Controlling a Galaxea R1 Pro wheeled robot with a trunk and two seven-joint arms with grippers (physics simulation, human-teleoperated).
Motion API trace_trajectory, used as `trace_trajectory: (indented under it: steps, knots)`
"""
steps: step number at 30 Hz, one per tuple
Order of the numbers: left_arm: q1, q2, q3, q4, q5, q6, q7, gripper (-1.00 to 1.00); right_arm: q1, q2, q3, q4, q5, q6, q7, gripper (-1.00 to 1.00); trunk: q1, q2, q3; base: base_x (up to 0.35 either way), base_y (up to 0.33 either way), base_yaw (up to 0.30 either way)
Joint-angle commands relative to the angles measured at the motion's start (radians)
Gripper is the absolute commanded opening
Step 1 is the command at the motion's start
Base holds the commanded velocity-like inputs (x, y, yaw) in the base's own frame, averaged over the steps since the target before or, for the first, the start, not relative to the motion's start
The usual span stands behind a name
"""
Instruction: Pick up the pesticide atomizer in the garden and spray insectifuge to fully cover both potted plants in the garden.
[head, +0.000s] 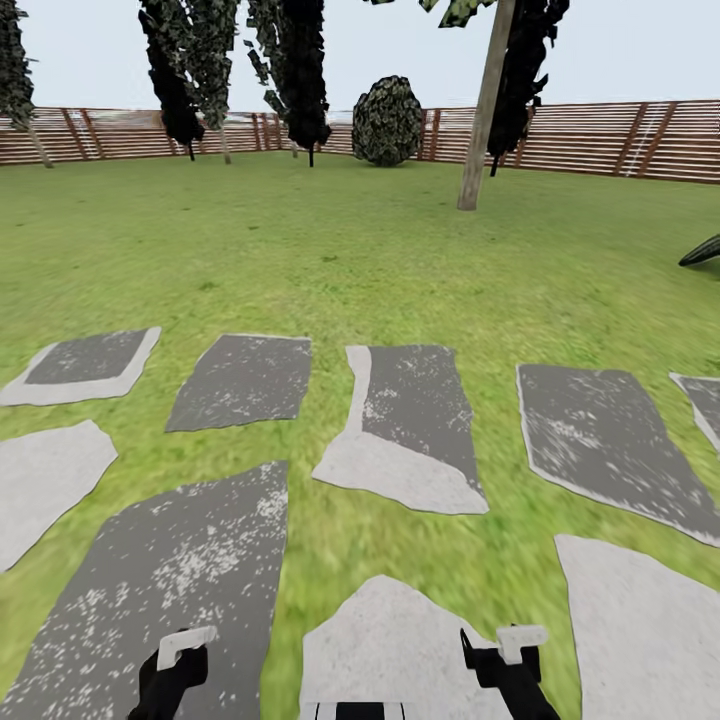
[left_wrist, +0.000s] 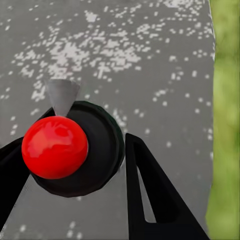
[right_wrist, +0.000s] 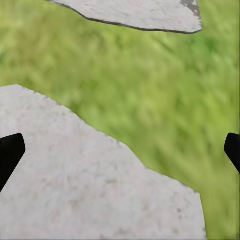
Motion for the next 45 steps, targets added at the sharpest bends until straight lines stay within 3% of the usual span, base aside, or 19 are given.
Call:
trace_trajectory:
  steps: [1,13,20,27,34,45]
  knots:
    - [-0.001,-0.001,0.003,0.001,0.000,-0.003,0.000,-1.00,0.000,0.000,0.000,0.001,0.007,-0.002,0.000,1.00,-0.004,0.007,0.004,0.000,0.000,0.000]
    - [-0.001,-0.007,0.002,0.002,0.000,-0.003,0.003,-1.00,0.000,-0.005,-0.002,0.007,0.009,-0.002,-0.002,1.00,-0.050,0.091,0.060,0.000,0.000,0.000]
    - [0.001,-0.009,-0.001,-0.002,-0.002,-0.003,0.004,-1.00,0.000,-0.005,0.000,0.009,0.008,-0.002,-0.002,1.00,-0.050,0.091,0.071,0.000,0.000,0.000]
    - [-0.004,-0.015,0.003,-0.007,-0.002,0.001,0.005,-1.00,0.000,-0.003,-0.001,0.010,0.007,-0.002,-0.003,1.00,-0.050,0.091,0.076,0.000,0.000,0.000]
    - [-0.014,-0.013,0.004,-0.008,-0.001,0.108,0.011,-1.00,0.000,-0.002,-0.001,0.011,0.008,-0.002,-0.003,1.00,-0.050,0.091,0.076,0.000,0.000,0.178]
    - [-0.003,-0.008,0.012,-0.038,0.002,0.119,0.018,-1.00,0.000,0.002,-0.002,0.011,0.009,-0.002,-0.003,1.00,-0.050,0.091,0.072,0.000,0.000,0.274]
